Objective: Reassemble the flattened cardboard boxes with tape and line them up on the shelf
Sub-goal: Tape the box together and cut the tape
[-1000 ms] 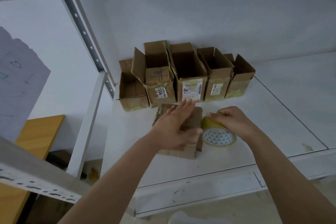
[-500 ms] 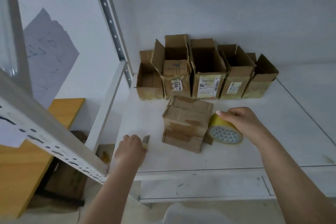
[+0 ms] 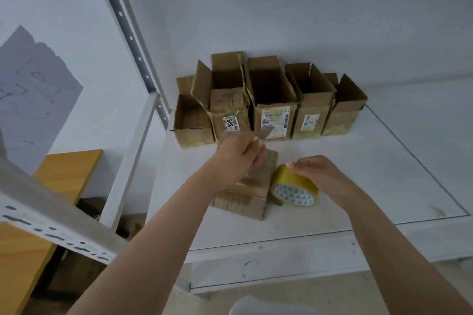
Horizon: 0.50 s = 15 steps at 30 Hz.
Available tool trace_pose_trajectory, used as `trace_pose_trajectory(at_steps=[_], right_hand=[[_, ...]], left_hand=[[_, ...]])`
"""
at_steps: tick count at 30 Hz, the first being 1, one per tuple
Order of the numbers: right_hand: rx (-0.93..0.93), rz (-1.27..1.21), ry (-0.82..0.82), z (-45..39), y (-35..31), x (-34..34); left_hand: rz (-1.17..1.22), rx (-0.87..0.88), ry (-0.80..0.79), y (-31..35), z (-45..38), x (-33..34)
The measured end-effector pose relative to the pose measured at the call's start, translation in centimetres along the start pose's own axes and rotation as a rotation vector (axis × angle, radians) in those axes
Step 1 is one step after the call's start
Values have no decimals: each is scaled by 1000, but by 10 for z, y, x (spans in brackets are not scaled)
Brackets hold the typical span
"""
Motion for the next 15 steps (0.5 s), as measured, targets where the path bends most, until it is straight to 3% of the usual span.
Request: trace_pose_trajectory(at_steps=[3,5,8,15], right_hand=[[-6,-33,-54,1,2,-1],[7,25,-88,0,4,1],[23,27,-80,-3,8,-1],[47,21,4,-15,9,-14]], left_hand=[[102,-107,-140,-20,-24,26],[149,-117,-80,-36,-28,29],[16,-33,36,-42,-36,24],[-23,-91,81,-54,-55,23]])
Point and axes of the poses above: each hand's wrist, its own z-axis away from the middle knuckle, its own x-axis out of the palm, y = z × x, the point moved 8 cm from there along -z, towards the middle knuckle, and after that the axes turned 7 degrees about -y, right-handed, at the moved point
